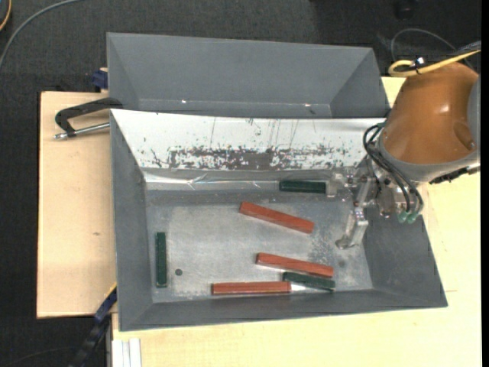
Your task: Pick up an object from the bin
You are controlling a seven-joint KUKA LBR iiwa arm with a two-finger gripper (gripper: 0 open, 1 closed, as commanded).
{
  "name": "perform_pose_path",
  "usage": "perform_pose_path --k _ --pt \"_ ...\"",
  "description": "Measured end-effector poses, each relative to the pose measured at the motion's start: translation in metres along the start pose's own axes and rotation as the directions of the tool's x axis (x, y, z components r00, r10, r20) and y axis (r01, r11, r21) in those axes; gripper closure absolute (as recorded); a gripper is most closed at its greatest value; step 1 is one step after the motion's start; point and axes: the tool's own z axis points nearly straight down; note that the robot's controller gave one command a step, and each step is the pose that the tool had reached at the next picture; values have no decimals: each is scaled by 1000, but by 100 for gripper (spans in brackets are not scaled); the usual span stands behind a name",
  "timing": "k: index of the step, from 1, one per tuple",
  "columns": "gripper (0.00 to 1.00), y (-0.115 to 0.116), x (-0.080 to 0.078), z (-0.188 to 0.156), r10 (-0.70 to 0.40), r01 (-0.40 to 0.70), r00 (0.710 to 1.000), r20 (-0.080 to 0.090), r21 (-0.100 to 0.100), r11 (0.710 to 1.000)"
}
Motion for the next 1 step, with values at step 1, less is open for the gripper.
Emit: perform_pose_path --k 1 --pt "0 30 -23 119 -278 278 961 -4 -3 961"
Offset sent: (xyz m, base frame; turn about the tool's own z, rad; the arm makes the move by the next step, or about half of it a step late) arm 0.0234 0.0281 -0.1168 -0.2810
